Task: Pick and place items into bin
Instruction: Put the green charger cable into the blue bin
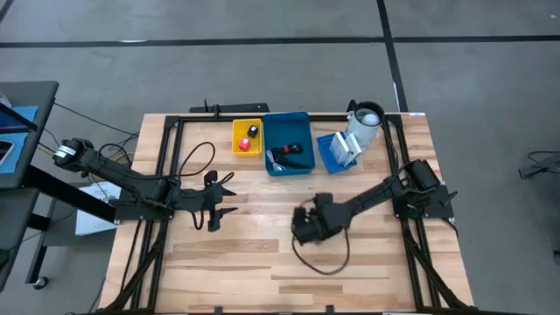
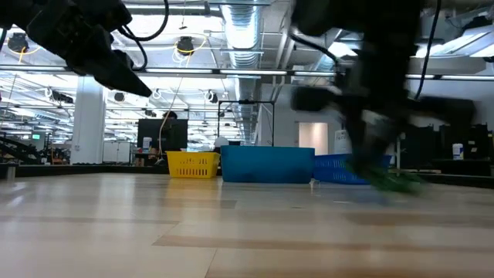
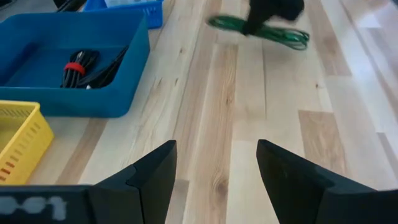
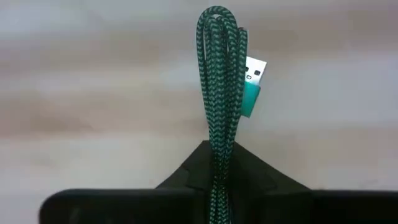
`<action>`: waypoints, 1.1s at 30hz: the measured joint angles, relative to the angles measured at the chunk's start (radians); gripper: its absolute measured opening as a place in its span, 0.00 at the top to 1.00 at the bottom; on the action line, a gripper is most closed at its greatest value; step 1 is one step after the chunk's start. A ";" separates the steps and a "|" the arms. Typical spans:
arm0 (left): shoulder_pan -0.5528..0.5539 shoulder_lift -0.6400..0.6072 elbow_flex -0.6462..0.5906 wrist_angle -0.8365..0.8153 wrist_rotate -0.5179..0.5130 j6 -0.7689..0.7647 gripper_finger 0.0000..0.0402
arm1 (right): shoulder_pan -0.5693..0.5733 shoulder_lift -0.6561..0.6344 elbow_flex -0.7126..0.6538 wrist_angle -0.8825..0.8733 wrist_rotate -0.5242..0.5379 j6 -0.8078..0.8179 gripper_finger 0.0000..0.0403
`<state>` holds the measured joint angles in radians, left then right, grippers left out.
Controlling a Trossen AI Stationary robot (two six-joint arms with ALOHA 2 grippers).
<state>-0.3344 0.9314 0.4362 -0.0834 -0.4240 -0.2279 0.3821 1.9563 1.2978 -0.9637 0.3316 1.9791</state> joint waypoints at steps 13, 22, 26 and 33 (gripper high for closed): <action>0.000 0.000 0.000 -0.065 0.000 0.000 0.47 | -0.218 -0.005 0.297 -0.131 0.250 -0.354 0.95; 0.000 0.000 0.000 -0.066 0.000 0.000 0.47 | -0.438 -0.006 0.361 -0.097 0.245 -0.618 0.94; 0.000 0.000 0.000 -0.066 0.000 0.000 0.47 | -0.539 -0.007 0.375 -0.033 0.220 -0.767 0.95; 0.000 0.000 0.000 -0.066 0.000 0.000 0.47 | -0.673 -0.005 0.370 0.128 0.082 -0.962 0.93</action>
<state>-0.3344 0.9314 0.4362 -0.1493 -0.4244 -0.2281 -0.2911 1.9511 1.6681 -0.8360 0.4133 1.0167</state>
